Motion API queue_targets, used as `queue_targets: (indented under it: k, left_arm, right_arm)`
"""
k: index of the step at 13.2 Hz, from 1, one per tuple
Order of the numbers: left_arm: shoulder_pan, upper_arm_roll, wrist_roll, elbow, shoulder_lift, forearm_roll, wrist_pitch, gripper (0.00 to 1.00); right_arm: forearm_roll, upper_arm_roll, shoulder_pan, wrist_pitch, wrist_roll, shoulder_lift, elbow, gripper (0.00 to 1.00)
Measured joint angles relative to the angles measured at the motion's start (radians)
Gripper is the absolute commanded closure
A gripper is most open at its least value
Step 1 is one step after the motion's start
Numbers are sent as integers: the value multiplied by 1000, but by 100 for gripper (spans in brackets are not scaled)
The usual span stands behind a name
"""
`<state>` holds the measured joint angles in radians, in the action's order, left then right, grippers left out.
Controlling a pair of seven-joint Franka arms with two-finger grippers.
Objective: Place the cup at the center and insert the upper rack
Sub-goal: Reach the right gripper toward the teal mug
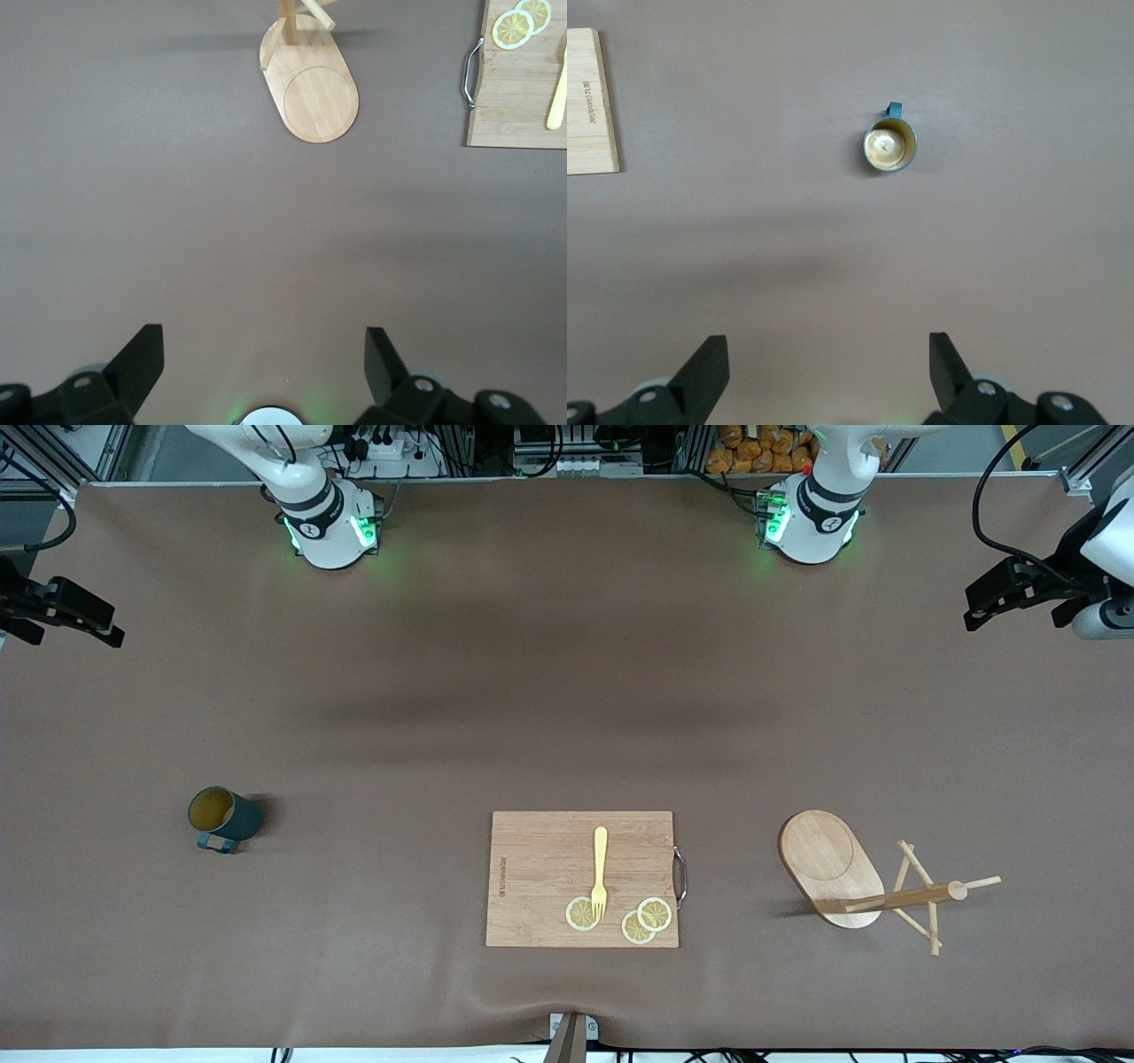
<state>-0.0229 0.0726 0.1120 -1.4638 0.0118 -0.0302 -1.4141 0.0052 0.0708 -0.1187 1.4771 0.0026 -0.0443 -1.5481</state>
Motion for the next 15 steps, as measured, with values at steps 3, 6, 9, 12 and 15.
queue_targets:
  k: [3, 6, 9, 12, 15]
  left_arm:
    - [2, -1, 0, 0, 0, 0, 0, 0]
    - [4, -1, 0, 0, 0, 0, 0, 0]
    - [9, -3, 0, 0, 0, 0, 0, 0]
    - [11, -6, -1, 0, 0, 0, 0, 0]
    - [11, -6, -1, 0, 0, 0, -1, 0]
  right_arm:
    - [0, 0, 0, 0, -1, 0, 0, 0]
    - [-1, -1, 0, 0, -7, 0, 0, 0]
    - [0, 1, 0, 0, -11, 4, 0, 0]
    - [-1, 5, 1, 27, -12, 53, -2, 0]
    - [-1, 6, 2, 153, -15, 167, -7, 0]
